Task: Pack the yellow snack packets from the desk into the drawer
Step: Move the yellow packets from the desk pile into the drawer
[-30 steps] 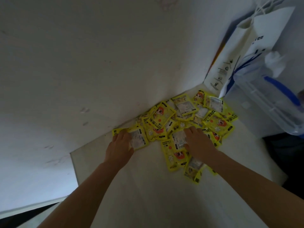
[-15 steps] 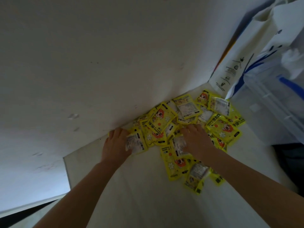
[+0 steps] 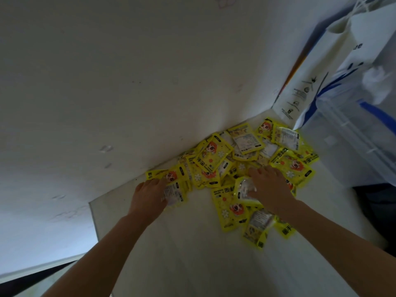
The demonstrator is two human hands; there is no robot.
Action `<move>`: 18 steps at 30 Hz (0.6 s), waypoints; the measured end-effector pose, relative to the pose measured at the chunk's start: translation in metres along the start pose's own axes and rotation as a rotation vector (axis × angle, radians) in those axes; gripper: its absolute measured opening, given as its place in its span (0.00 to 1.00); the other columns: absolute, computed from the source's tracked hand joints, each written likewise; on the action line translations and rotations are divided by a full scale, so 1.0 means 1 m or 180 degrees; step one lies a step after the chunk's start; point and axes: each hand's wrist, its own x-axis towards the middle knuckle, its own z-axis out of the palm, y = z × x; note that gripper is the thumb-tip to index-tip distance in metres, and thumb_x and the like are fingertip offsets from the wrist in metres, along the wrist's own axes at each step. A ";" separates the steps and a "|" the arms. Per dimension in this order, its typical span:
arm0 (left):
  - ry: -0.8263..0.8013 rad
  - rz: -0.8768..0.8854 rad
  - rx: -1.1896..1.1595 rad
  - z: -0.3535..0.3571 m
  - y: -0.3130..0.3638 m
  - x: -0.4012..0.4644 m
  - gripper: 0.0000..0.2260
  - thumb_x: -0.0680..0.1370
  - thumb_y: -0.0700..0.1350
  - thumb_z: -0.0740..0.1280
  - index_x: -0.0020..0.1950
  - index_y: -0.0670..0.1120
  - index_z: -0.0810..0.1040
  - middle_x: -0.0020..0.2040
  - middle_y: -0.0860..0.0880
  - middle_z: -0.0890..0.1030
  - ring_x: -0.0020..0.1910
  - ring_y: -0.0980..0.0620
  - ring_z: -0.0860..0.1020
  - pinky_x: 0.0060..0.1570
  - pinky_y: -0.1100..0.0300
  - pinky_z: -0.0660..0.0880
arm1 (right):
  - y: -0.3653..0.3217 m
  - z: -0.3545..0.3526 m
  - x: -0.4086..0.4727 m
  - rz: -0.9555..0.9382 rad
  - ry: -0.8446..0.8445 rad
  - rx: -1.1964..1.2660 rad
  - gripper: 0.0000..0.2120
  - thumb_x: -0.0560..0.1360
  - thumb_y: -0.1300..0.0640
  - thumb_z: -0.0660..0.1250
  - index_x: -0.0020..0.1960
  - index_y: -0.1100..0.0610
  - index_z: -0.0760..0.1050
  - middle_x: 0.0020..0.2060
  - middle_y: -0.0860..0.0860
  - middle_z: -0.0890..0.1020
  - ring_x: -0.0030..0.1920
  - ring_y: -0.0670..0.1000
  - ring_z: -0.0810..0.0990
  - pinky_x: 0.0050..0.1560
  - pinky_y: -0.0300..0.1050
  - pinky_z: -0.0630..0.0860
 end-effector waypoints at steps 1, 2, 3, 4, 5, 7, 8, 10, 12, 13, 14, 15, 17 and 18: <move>-0.0026 -0.0027 -0.0014 -0.001 -0.003 -0.001 0.22 0.73 0.47 0.68 0.67 0.49 0.72 0.60 0.47 0.78 0.60 0.44 0.75 0.59 0.52 0.69 | -0.002 -0.003 -0.006 0.0087 -0.0042 0.0181 0.25 0.69 0.44 0.73 0.59 0.54 0.69 0.53 0.52 0.80 0.57 0.57 0.77 0.60 0.57 0.72; -0.0042 -0.0045 -0.0033 -0.002 -0.005 -0.001 0.21 0.74 0.47 0.68 0.67 0.49 0.72 0.60 0.47 0.78 0.59 0.44 0.75 0.58 0.52 0.69 | -0.004 -0.005 -0.011 0.0221 -0.0137 0.0429 0.23 0.73 0.44 0.68 0.62 0.53 0.67 0.56 0.51 0.79 0.59 0.56 0.77 0.62 0.56 0.70; -0.0027 -0.0059 -0.0061 -0.003 -0.006 -0.002 0.21 0.74 0.46 0.68 0.66 0.48 0.73 0.60 0.47 0.78 0.59 0.44 0.75 0.57 0.52 0.69 | -0.004 -0.004 -0.017 0.0385 -0.0241 0.0662 0.23 0.75 0.43 0.65 0.65 0.52 0.65 0.58 0.50 0.78 0.60 0.55 0.77 0.62 0.54 0.71; 0.0009 -0.0072 -0.0095 -0.003 -0.008 -0.002 0.20 0.74 0.45 0.68 0.65 0.47 0.73 0.59 0.46 0.79 0.58 0.43 0.75 0.56 0.52 0.70 | -0.005 -0.004 -0.022 0.0550 -0.0258 0.0989 0.25 0.76 0.42 0.64 0.67 0.52 0.64 0.59 0.51 0.78 0.60 0.55 0.77 0.60 0.52 0.72; 0.0051 -0.0081 -0.0125 -0.003 -0.009 -0.002 0.19 0.73 0.45 0.68 0.64 0.46 0.74 0.59 0.46 0.79 0.58 0.43 0.75 0.55 0.51 0.70 | -0.008 -0.005 -0.029 0.0726 -0.0240 0.1434 0.26 0.75 0.41 0.64 0.68 0.52 0.65 0.58 0.51 0.78 0.59 0.55 0.77 0.56 0.50 0.73; 0.0097 -0.0099 -0.0166 -0.004 -0.010 0.000 0.18 0.73 0.43 0.68 0.63 0.45 0.74 0.58 0.45 0.78 0.57 0.42 0.75 0.54 0.50 0.71 | -0.018 -0.004 -0.037 0.1028 -0.0306 0.2410 0.28 0.72 0.40 0.67 0.65 0.54 0.67 0.54 0.53 0.78 0.54 0.54 0.77 0.51 0.47 0.71; 0.0118 -0.0111 -0.0182 -0.003 -0.010 0.002 0.18 0.73 0.43 0.68 0.63 0.45 0.74 0.59 0.45 0.77 0.58 0.42 0.74 0.53 0.50 0.72 | -0.024 0.000 -0.039 0.1195 -0.0434 0.2757 0.30 0.72 0.42 0.69 0.68 0.56 0.66 0.58 0.54 0.77 0.56 0.54 0.76 0.53 0.47 0.71; 0.0189 -0.0099 -0.0196 -0.002 -0.009 0.005 0.19 0.73 0.41 0.68 0.63 0.44 0.73 0.60 0.44 0.76 0.58 0.42 0.73 0.53 0.49 0.73 | -0.037 0.008 -0.042 0.1401 -0.0652 0.2932 0.34 0.74 0.46 0.69 0.74 0.58 0.61 0.66 0.57 0.73 0.63 0.57 0.74 0.60 0.50 0.70; 0.0260 -0.0072 -0.0232 -0.002 -0.006 0.009 0.19 0.72 0.40 0.69 0.63 0.44 0.74 0.62 0.44 0.75 0.59 0.41 0.72 0.55 0.48 0.73 | -0.045 0.017 -0.044 0.1343 -0.0631 0.2705 0.33 0.75 0.45 0.67 0.73 0.58 0.61 0.64 0.58 0.75 0.62 0.58 0.75 0.59 0.51 0.72; 0.0269 -0.0056 -0.0275 -0.002 -0.004 0.011 0.20 0.73 0.40 0.69 0.64 0.44 0.73 0.63 0.45 0.74 0.61 0.41 0.72 0.57 0.48 0.72 | -0.049 0.021 -0.044 0.1370 -0.0654 0.2671 0.32 0.75 0.44 0.66 0.72 0.58 0.61 0.63 0.58 0.76 0.62 0.58 0.75 0.59 0.51 0.72; 0.0260 -0.0043 -0.0322 -0.002 -0.003 0.012 0.21 0.73 0.40 0.69 0.65 0.45 0.73 0.65 0.45 0.74 0.63 0.42 0.71 0.59 0.49 0.71 | -0.052 0.024 -0.044 0.1395 -0.0692 0.2657 0.32 0.75 0.43 0.65 0.72 0.58 0.61 0.64 0.58 0.75 0.63 0.58 0.74 0.60 0.52 0.72; 0.0234 -0.0040 -0.0359 -0.002 -0.002 0.013 0.22 0.73 0.40 0.69 0.66 0.46 0.72 0.66 0.46 0.73 0.64 0.43 0.71 0.61 0.49 0.70 | -0.055 0.027 -0.045 0.1436 -0.0703 0.2577 0.33 0.75 0.42 0.64 0.73 0.58 0.60 0.66 0.57 0.73 0.65 0.58 0.73 0.62 0.55 0.71; 0.0162 -0.0045 -0.0377 -0.002 -0.001 0.015 0.23 0.73 0.41 0.69 0.68 0.46 0.71 0.67 0.47 0.72 0.66 0.44 0.70 0.63 0.50 0.68 | -0.060 0.033 -0.045 0.1449 -0.0558 0.2155 0.34 0.75 0.40 0.63 0.73 0.58 0.61 0.68 0.56 0.71 0.67 0.59 0.70 0.65 0.60 0.69; 0.0154 -0.0040 -0.0375 -0.001 -0.002 0.016 0.24 0.72 0.41 0.70 0.68 0.46 0.71 0.67 0.47 0.72 0.66 0.44 0.70 0.64 0.50 0.68 | -0.062 0.035 -0.046 0.1427 -0.0433 0.1912 0.32 0.75 0.39 0.63 0.71 0.58 0.63 0.67 0.57 0.70 0.66 0.59 0.70 0.64 0.60 0.69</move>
